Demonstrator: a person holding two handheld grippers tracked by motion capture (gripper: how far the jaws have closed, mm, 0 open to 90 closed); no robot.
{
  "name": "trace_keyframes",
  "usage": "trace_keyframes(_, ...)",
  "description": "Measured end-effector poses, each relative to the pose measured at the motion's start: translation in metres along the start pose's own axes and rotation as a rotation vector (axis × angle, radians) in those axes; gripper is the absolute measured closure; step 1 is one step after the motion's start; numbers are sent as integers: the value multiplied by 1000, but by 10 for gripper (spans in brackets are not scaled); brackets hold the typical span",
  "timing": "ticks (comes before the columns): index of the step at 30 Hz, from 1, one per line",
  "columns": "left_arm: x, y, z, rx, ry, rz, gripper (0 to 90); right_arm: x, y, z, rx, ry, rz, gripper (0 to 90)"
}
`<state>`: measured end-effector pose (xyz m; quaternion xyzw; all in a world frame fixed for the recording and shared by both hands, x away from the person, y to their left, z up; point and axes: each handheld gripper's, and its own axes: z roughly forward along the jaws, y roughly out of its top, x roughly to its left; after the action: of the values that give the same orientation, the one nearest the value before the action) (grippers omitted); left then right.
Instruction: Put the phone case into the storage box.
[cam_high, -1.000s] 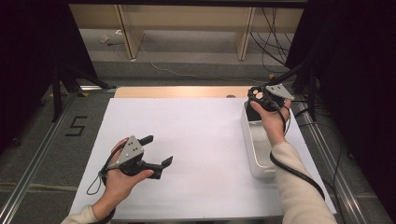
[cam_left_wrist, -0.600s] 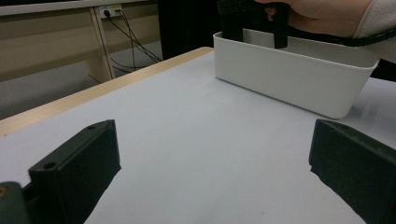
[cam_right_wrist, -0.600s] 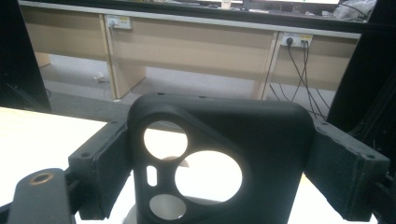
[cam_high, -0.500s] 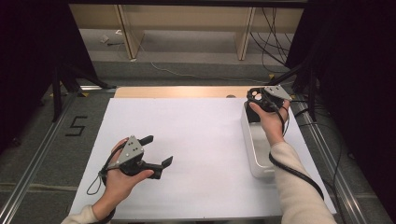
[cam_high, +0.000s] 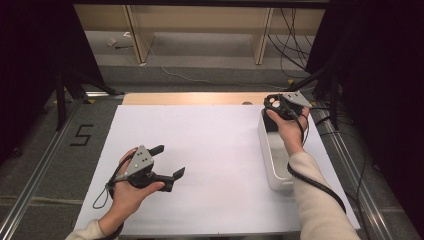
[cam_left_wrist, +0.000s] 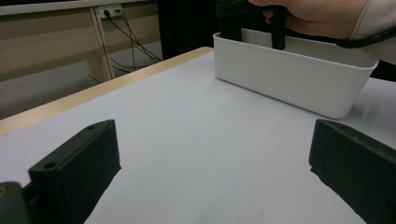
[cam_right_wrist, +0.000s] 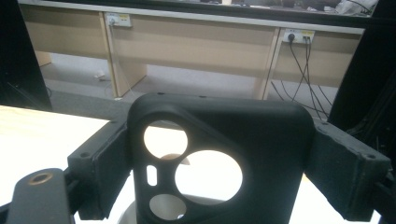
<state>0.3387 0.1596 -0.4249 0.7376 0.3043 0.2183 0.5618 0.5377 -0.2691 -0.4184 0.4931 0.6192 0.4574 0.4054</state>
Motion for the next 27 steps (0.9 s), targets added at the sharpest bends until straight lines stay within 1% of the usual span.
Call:
trace_keyframes(11,0,0,0,-1,1,-3,15,-1,-1,6,-11,6,-2,143)
trace_keyframes(17,0,0,0,-1,1,-4,15,-3,-2,9,-20,11,7,141)
trace_keyframes(21,0,0,0,-2,1,-3,15,-2,-1,11,-12,14,2,141)
trace_keyframes(27,1,0,0,-2,2,-1,15,-3,-2,13,-13,17,10,140)
